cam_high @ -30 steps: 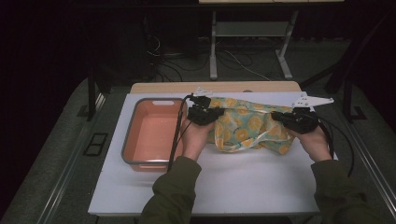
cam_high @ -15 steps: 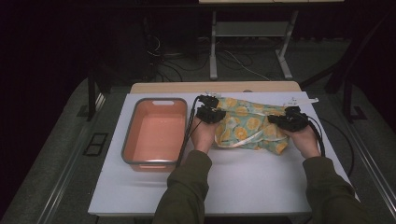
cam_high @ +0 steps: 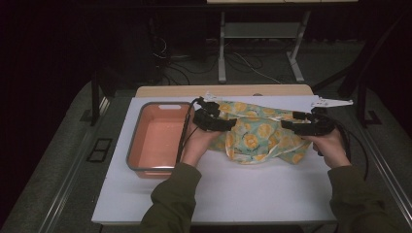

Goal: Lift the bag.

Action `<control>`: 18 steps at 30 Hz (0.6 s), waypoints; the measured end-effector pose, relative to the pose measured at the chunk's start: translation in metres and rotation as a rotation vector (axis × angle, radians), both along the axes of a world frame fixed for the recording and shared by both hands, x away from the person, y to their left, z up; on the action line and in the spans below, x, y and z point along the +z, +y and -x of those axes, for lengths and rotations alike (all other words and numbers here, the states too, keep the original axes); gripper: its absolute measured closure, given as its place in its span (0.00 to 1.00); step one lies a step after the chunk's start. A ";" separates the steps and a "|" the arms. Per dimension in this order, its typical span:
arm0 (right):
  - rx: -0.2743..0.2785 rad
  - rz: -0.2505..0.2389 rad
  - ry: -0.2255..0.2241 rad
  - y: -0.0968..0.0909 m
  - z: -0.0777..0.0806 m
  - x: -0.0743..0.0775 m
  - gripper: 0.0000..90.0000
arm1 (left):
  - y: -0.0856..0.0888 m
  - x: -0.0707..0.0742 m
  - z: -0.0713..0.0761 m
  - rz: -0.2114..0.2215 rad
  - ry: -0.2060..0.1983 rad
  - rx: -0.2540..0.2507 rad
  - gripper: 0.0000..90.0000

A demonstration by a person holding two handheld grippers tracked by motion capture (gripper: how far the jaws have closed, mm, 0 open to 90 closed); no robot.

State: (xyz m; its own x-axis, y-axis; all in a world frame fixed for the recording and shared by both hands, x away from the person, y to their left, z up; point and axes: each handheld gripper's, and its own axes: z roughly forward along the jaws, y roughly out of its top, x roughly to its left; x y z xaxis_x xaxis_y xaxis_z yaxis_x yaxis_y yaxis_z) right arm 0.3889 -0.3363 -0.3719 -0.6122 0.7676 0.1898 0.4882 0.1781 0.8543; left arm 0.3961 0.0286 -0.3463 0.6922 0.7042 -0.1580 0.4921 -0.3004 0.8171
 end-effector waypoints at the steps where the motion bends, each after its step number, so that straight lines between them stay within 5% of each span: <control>1: 0.006 -0.008 -0.003 -0.001 0.002 0.002 0.27 | 0.005 0.003 0.004 0.000 -0.008 -0.022 0.25; 9: 0.095 -0.003 -0.023 0.004 0.031 0.014 0.26 | 0.045 0.012 0.041 0.036 -0.070 -0.098 0.20; 18: 0.166 0.015 -0.052 0.021 0.065 0.005 0.22 | 0.100 0.007 0.081 0.053 -0.130 -0.133 0.16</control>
State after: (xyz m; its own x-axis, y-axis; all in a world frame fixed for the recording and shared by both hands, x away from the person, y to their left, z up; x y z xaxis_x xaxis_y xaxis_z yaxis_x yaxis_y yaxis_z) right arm 0.3244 -0.3153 -0.3671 -0.7395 0.6576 0.1438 0.4060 0.2653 0.8745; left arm 0.3148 0.1286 -0.3393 0.7954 0.5984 -0.0962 0.3406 -0.3100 0.8876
